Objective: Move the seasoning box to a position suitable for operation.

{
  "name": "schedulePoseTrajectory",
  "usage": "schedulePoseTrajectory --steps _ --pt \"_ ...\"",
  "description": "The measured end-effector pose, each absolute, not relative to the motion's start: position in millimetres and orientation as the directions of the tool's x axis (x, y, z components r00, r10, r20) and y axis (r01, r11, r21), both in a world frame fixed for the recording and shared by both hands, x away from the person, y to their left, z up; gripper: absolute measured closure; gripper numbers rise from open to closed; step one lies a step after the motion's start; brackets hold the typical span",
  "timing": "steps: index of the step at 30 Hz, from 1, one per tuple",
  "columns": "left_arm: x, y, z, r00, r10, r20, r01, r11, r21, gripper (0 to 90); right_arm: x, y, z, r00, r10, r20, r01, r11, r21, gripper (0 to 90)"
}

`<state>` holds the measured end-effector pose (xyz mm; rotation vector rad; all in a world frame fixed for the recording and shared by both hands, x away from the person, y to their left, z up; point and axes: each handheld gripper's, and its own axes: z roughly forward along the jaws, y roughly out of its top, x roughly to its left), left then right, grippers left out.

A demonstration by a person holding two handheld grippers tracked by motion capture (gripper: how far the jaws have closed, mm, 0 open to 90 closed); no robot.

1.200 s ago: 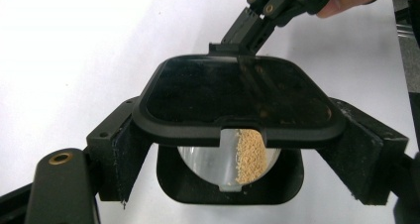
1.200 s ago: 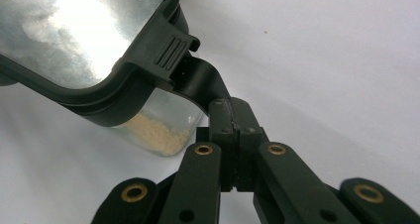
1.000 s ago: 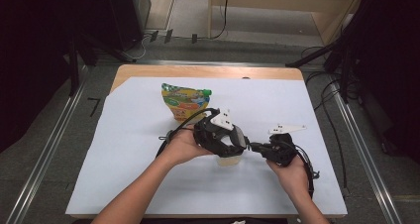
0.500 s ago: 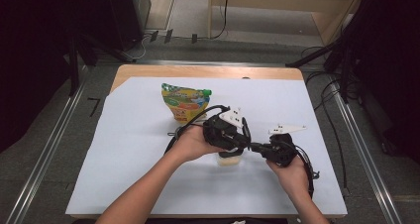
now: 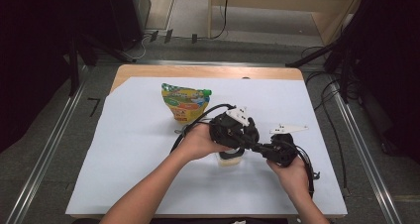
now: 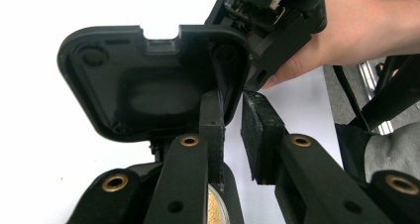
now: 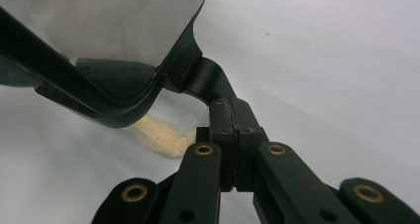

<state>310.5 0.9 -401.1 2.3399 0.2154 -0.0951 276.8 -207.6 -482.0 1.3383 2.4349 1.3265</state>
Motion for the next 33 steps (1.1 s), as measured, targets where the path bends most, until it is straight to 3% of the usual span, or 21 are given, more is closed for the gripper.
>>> schedulePoseTrajectory --steps 9,14,18,24,33 --pt "314.5 33.2 -396.9 0.960 0.220 -0.175 0.278 -0.656 0.701 70.4 263.0 -214.4 -472.4 -0.641 0.695 0.326 0.643 0.255 0.722 90.0" --pt "316.8 50.8 -396.8 0.932 0.289 -0.220 0.358 -0.629 0.690 56.4 244.0 -209.3 -463.4 -0.676 0.664 0.320 0.625 0.285 0.727 90.0" --pt "315.5 65.8 -396.6 0.924 0.329 -0.193 0.365 -0.616 0.698 42.4 233.4 -199.8 -456.0 -0.704 0.642 0.303 0.598 0.306 0.741 90.0" --pt "311.7 90.4 -392.5 0.916 0.353 -0.193 0.378 -0.593 0.711 40.8 220.5 -180.0 -446.7 -0.753 0.609 0.250 0.537 0.349 0.768 90.0" --pt "308.6 125.4 -390.5 0.901 0.403 -0.163 0.382 -0.557 0.737 44.8 221.1 -148.6 -457.3 -0.772 0.578 0.264 0.545 0.389 0.742 90.0"
